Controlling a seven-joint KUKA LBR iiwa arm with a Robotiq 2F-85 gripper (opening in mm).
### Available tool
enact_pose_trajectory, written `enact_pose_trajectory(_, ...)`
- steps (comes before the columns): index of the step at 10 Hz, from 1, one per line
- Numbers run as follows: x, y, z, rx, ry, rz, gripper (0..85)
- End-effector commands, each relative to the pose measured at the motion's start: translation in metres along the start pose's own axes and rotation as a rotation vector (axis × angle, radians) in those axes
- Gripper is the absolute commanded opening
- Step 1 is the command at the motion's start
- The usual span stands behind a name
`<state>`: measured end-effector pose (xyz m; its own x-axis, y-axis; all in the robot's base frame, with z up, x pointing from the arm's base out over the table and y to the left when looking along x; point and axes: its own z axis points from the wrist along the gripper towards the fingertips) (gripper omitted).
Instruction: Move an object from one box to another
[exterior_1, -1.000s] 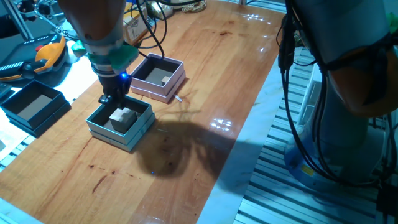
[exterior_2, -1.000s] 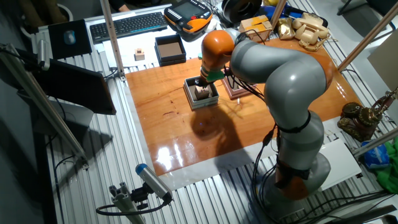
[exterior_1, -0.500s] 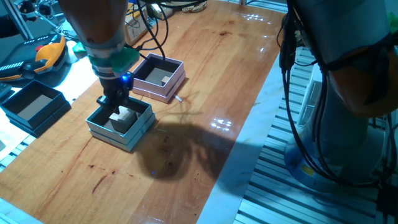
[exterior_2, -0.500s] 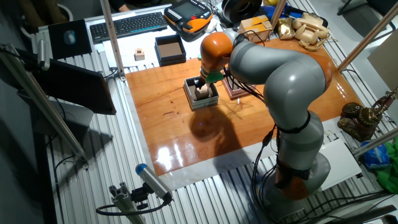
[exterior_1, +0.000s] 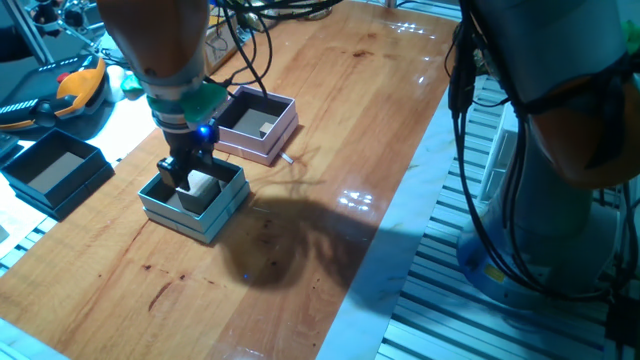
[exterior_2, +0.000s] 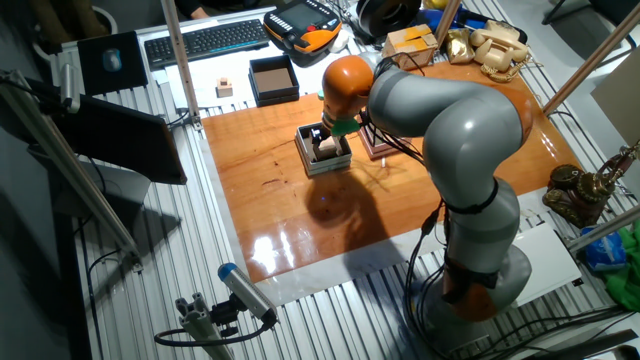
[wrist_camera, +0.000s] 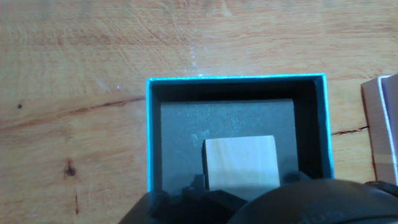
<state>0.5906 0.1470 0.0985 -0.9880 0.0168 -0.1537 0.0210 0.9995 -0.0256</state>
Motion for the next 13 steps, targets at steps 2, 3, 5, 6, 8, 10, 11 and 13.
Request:
enact_pose_trajectory(2, 0.000, 0.000, 0.006, -0.002, 0.000, -0.002, 68.0)
enact_pose_trajectory(3, 0.001, 0.000, 0.009, -0.003, -0.002, -0.003, 68.0)
enact_pose_trajectory(5, 0.001, 0.002, 0.012, -0.006, -0.005, -0.006, 68.0)
enact_pose_trajectory(6, 0.001, 0.003, 0.013, -0.006, -0.006, -0.012, 68.0)
enact_pose_trajectory(8, 0.001, 0.003, 0.015, -0.006, -0.008, -0.024, 85.0)
enact_pose_trajectory(10, 0.001, 0.003, 0.016, -0.008, -0.009, -0.024, 85.0)
enact_pose_trajectory(11, 0.001, 0.004, 0.017, -0.008, -0.008, -0.024, 85.0)
enact_pose_trajectory(13, 0.002, 0.004, 0.022, -0.011, -0.008, -0.023, 85.0)
